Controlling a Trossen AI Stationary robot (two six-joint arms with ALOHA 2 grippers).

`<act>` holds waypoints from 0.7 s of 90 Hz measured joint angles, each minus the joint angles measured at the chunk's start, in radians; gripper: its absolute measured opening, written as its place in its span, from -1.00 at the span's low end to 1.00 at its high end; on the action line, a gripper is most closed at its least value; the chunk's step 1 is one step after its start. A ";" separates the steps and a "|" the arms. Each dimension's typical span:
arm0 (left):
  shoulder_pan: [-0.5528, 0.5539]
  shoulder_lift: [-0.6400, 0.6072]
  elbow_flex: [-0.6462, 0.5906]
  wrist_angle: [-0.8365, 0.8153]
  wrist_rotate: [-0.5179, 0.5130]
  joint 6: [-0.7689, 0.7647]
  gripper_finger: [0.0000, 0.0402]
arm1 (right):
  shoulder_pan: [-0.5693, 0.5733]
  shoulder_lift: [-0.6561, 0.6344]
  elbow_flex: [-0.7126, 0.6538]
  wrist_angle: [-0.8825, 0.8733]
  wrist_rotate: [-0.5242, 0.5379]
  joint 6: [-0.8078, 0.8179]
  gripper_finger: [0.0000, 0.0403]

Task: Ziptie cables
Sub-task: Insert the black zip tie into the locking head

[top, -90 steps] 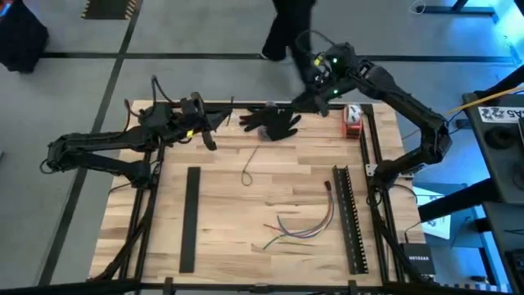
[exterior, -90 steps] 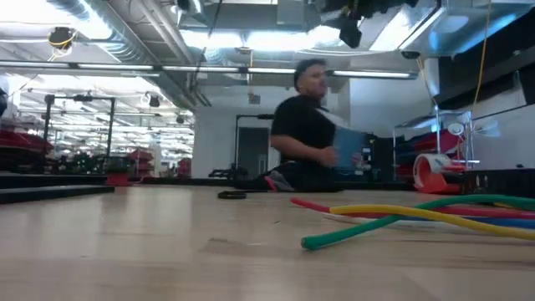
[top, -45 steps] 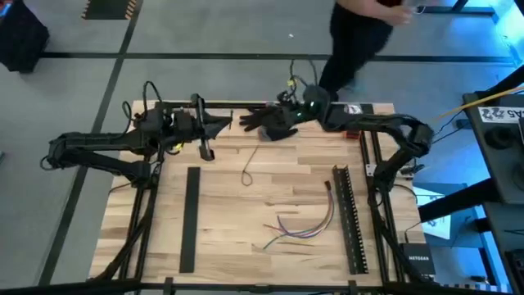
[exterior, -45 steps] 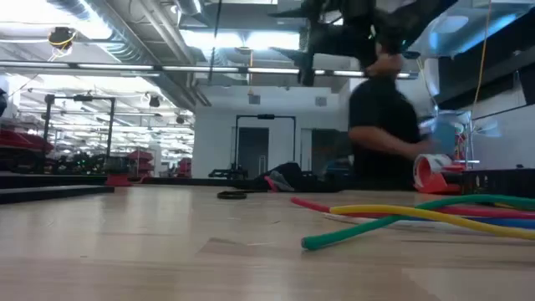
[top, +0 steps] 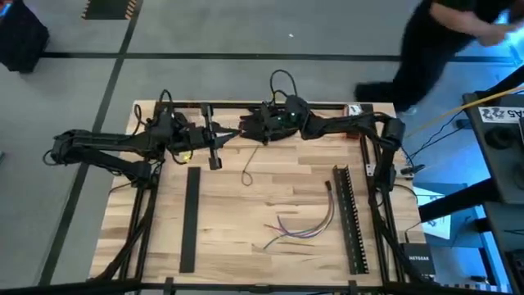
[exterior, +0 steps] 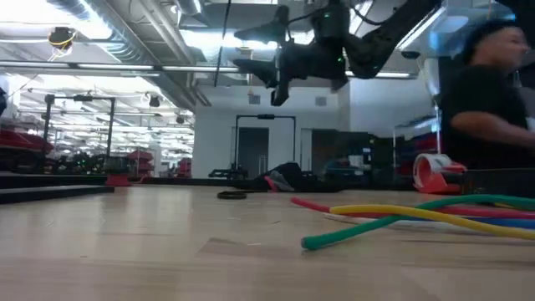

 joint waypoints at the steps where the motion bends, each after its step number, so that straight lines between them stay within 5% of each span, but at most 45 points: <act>1: 0.000 0.000 0.000 0.000 0.004 0.000 -1.00 | 0.000 0.003 0.006 0.001 0.000 0.002 0.19; 40: 0.002 0.010 0.000 -0.004 0.028 0.022 -1.00 | 0.045 0.082 0.115 -0.028 -0.026 0.029 0.17; 63: -0.021 0.010 0.000 0.000 0.028 0.019 -1.00 | 0.039 0.083 0.114 -0.082 0.036 -0.053 -0.10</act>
